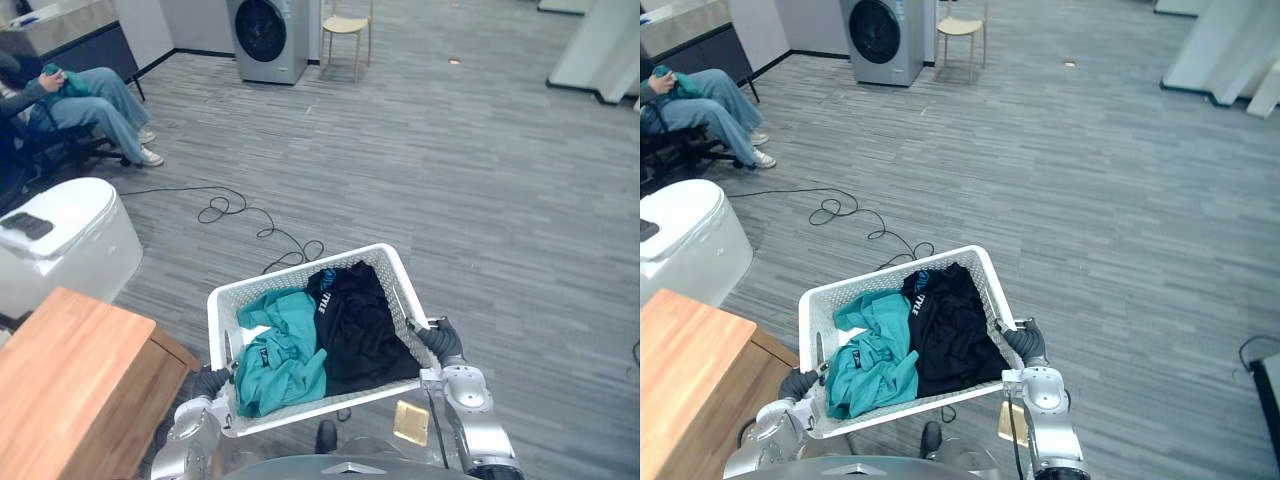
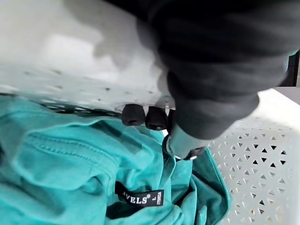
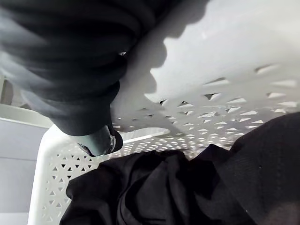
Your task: Pick up the laundry basket with both hands and put the clothes into the washing machine.
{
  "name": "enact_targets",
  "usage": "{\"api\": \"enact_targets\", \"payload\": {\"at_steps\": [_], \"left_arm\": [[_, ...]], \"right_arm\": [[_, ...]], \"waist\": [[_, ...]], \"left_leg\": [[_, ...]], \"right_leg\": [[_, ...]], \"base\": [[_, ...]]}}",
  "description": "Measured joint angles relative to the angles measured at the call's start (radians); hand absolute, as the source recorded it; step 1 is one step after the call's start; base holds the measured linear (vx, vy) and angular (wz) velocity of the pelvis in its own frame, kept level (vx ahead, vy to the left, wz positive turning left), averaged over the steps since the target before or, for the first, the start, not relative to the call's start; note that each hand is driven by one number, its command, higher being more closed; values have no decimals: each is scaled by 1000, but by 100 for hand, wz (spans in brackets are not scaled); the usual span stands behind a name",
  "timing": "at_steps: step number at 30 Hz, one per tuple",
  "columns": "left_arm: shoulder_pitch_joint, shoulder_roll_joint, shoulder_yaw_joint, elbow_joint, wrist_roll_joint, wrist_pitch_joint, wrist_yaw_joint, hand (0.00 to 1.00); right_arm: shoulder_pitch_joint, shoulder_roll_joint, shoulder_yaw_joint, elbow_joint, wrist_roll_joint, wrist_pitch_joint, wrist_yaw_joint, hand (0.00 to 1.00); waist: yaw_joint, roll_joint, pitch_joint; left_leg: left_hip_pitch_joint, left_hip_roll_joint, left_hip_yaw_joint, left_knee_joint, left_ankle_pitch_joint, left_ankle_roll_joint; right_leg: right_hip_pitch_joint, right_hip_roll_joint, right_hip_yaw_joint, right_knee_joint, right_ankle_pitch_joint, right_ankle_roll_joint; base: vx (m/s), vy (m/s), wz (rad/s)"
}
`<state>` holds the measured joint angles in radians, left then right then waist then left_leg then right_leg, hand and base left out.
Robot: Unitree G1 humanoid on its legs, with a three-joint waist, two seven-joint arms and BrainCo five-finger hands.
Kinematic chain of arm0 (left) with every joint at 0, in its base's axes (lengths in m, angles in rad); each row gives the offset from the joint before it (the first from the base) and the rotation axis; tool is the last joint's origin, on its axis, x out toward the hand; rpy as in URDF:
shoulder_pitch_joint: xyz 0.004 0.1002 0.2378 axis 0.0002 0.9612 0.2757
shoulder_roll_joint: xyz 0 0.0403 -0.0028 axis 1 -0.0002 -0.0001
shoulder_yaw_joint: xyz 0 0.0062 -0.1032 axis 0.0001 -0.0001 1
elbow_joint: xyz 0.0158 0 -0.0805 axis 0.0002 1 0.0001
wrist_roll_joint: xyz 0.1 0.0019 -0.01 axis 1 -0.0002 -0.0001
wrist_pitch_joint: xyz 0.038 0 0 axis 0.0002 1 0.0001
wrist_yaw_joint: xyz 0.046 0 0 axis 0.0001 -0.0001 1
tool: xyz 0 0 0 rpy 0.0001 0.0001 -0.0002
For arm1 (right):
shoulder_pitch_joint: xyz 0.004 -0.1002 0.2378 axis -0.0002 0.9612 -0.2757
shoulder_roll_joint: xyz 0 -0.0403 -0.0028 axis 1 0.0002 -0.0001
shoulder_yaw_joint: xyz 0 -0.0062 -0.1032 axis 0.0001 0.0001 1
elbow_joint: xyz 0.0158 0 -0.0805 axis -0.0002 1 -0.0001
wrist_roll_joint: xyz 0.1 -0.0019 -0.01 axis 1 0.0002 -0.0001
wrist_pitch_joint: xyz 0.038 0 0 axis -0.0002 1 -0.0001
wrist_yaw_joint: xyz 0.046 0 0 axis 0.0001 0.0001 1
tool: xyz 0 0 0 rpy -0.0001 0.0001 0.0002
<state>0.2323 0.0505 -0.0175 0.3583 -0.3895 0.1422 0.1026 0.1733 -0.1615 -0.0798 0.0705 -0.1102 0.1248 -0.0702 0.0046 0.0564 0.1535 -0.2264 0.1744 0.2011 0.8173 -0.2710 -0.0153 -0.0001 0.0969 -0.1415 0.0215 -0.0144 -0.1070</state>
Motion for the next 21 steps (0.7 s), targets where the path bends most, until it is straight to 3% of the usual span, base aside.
{"api": "enact_targets", "payload": {"at_steps": [1,2,3,4,5,7,9,10,11,12,13,14,15,16,17,18,19,21], "left_arm": [[2,4,5,-2,0,-1,1,100],[-4,-9,7,-5,0,-8,0,100],[5,4,20,-39,0,-22,-4,100],[-8,-8,25,-12,1,-24,-3,100],[3,-20,21,-16,4,-22,-3,100],[14,-41,23,-24,3,-22,0,100],[23,-47,39,-37,2,-23,4,100],[26,-45,42,-38,2,-23,6,100],[36,-39,47,-38,3,-23,6,100],[47,-38,47,-40,3,-21,7,100],[46,-34,47,-41,4,-21,12,100],[47,-19,45,-42,4,-18,17,100],[47,-10,44,-43,4,-16,18,100],[48,4,42,-43,5,-11,20,100],[47,23,34,-46,9,-9,20,100],[46,31,33,-51,9,-9,20,100],[38,42,25,-58,9,-9,22,100],[28,60,15,-67,9,-9,21,100]], "right_arm": [[0,2,0,-1,2,0,1,100],[-2,0,-2,-18,6,-2,5,100],[3,0,8,-44,18,-15,4,100],[4,1,4,-35,28,-16,3,100],[0,-6,-6,-16,24,-11,2,100],[-6,-23,0,-15,22,-12,2,100],[-24,-21,1,-12,10,-12,4,100],[-24,-15,1,-8,5,-12,5,100],[-25,-1,1,16,2,-14,5,100],[-30,9,-1,42,0,-15,9,100],[-33,15,-2,48,-3,-15,11,100],[-31,28,-4,63,-2,-15,18,100],[-28,38,-5,69,-2,-15,18,100],[-18,57,-11,73,-2,-15,19,100],[-8,73,-13,76,-2,-15,18,100],[-5,79,-13,75,-1,-16,18,100],[2,91,-16,68,3,-23,18,100],[16,108,-31,60,6,-23,15,100]], "waist": [[10,0,0],[22,47,-4],[19,43,17],[8,58,35],[8,51,30],[11,56,16],[21,26,11],[24,11,4],[28,-20,-8],[26,-41,-19],[24,-41,-19],[19,-46,-15],[15,-51,-12],[0,-55,-5],[-16,-51,0],[-17,-54,2],[-20,-53,7],[-42,-55,10]], "left_leg": [[-25,-40,-16,-119,-1,-1],[-64,-14,-26,-317,23,-6],[-98,4,-53,-476,104,-45],[-96,20,-93,-508,185,-58],[-67,-5,-138,-610,258,-91],[-70,-28,-148,-627,308,-78],[-72,-82,-127,-591,326,-49],[-65,-102,-112,-585,318,-23],[-34,-146,-76,-585,284,9],[-10,-179,-50,-576,248,35],[-7,-186,-41,-553,229,49],[28,-208,-36,-529,186,64],[53,-220,-38,-526,168,76],[114,-237,-50,-529,132,91],[172,-238,-67,-536,100,104],[196,-239,-69,-539,83,113],[248,-239,-82,-551,45,116],[300,-238,-98,-569,29,112]], "right_leg": [[13,-5,19,-52,-5,13],[-9,28,34,7,-41,48],[-69,15,74,209,-145,28],[-62,28,61,232,-169,37],[-47,17,75,229,-181,49],[-52,3,102,227,-198,65],[-93,-53,147,313,-272,102],[-102,-75,161,338,-298,117],[-95,-126,175,369,-325,156],[-117,-161,183,471,-330,175],[-149,-176,179,559,-322,183],[-203,-211,150,737,-279,186],[-225,-224,134,811,-241,179],[-254,-242,130,942,-127,170],[-273,-242,130,1038,-90,168],[-293,-237,130,1069,-120,157],[-355,-203,129,1072,-196,138],[-394,-178,123,968,-234,143]], "base": [[67,93,-100],[157,71,-85],[184,49,-46],[289,102,-20],[284,141,-11],[299,211,-29],[291,259,-41],[366,248,-35],[344,207,-30],[507,279,-24],[409,208,-13],[399,197,3],[412,201,12],[408,170,27],[404,150,23],[466,121,7],[396,74,-1],[415,34,32]]}}
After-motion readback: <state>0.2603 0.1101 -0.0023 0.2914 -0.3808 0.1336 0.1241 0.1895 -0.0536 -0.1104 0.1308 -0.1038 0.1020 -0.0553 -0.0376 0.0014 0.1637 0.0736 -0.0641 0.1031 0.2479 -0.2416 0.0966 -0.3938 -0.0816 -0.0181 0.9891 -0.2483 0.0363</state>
